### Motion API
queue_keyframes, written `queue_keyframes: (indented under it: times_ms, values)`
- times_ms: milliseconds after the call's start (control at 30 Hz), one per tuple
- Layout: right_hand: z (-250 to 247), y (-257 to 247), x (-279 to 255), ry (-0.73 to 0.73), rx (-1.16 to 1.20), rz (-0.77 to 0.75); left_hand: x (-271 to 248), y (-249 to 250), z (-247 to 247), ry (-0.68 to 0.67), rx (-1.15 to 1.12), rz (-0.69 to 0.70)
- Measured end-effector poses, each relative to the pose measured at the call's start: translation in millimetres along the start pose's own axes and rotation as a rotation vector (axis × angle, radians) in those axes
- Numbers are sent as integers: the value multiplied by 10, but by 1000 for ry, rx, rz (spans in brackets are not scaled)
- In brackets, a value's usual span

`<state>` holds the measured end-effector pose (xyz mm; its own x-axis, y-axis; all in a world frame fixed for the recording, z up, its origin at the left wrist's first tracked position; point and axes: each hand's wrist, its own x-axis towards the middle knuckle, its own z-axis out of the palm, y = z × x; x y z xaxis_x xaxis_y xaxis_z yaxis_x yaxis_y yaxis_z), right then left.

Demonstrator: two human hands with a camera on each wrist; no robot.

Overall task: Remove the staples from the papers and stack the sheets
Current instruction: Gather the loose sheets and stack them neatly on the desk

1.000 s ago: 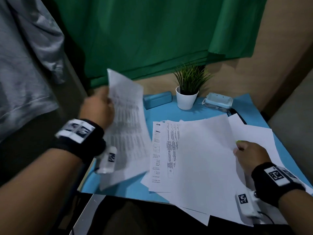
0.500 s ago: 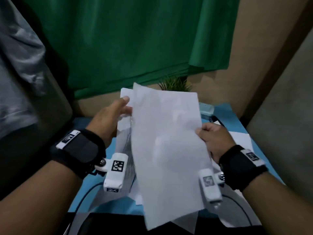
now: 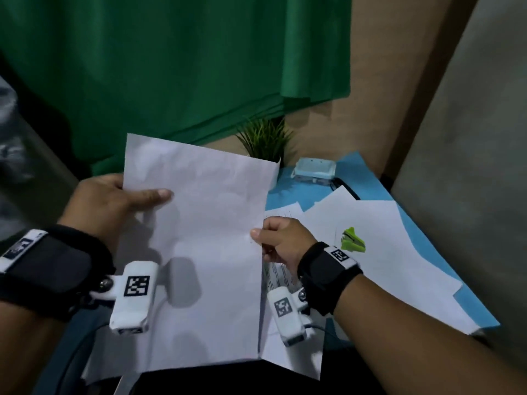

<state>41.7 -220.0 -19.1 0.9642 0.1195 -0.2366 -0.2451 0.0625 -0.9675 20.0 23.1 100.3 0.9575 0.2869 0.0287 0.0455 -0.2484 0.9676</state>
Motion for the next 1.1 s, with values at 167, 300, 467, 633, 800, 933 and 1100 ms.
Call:
queue_keyframes:
  times_ms: [167, 300, 467, 633, 800, 933, 1100]
  values:
    - [-30, -50, 12, -34, 136, -55, 33, -55, 28, -37, -124, -40]
    - [-39, -126, 28, 35, 111, -127, 22, -33, 46, -65, -147, 30]
    - [5, -340, 61, -179, 267, -54, 81, 115, -57, -153, -227, 151]
    - [110, -655, 34, -167, 238, -109, 322, 68, -167, -67, -337, 70]
    - [142, -768, 153, -103, 175, -174, 296, -259, -168, -138, -319, -139]
    - [30, -687, 257, -63, -152, -133, 262, -507, -119, -83, -106, -140]
    - [-730, -316, 482, 210, -1116, 131, 281, -1083, -357, -26, 189, -317]
